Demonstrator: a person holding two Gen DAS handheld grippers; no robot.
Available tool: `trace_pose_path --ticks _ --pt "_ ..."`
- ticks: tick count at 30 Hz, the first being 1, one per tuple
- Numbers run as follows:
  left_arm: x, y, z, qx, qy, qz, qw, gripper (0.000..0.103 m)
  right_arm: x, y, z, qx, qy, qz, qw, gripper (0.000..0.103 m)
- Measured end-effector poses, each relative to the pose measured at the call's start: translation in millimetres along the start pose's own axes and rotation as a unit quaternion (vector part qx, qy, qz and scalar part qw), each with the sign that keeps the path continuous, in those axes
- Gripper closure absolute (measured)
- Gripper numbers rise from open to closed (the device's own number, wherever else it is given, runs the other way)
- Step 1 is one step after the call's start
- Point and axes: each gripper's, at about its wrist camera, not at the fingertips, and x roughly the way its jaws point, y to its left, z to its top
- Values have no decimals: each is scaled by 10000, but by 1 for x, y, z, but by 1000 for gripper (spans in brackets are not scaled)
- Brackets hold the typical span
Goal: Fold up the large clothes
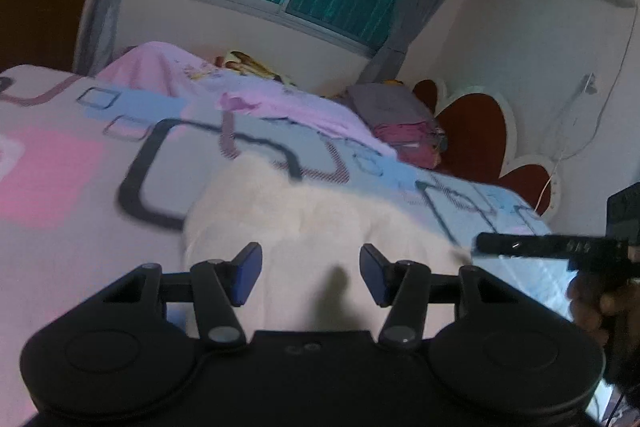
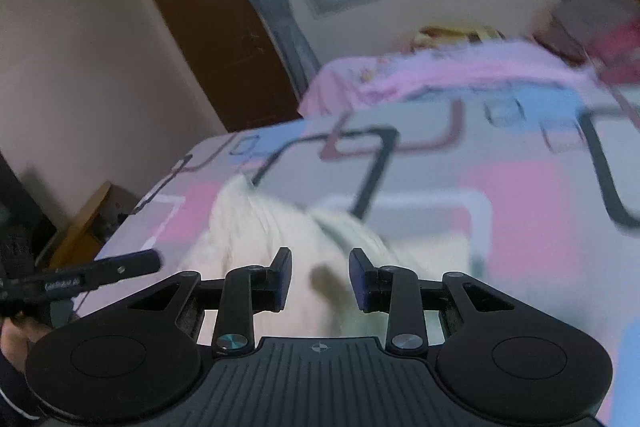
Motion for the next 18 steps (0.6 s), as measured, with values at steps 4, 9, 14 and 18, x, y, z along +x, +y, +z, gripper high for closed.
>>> trace_pose_path --ticks 4,9,14,18 --pt "42 -1 19 53 319 -201 9993 51 47 11 8 -256 476 -400 9977 70" --pt "88 -12 3 420 1019 -263 9936 51 75 -1 -25 -202 1056 -857 9905 70" --pt "101 -14 -15 826 1179 -214 9894 51 71 -18 -49 7 1054 -827 9910 70" --pt "76 -14 -15 791 982 -281 9916 51 32 -20 -47 279 718 -572 9954 70"
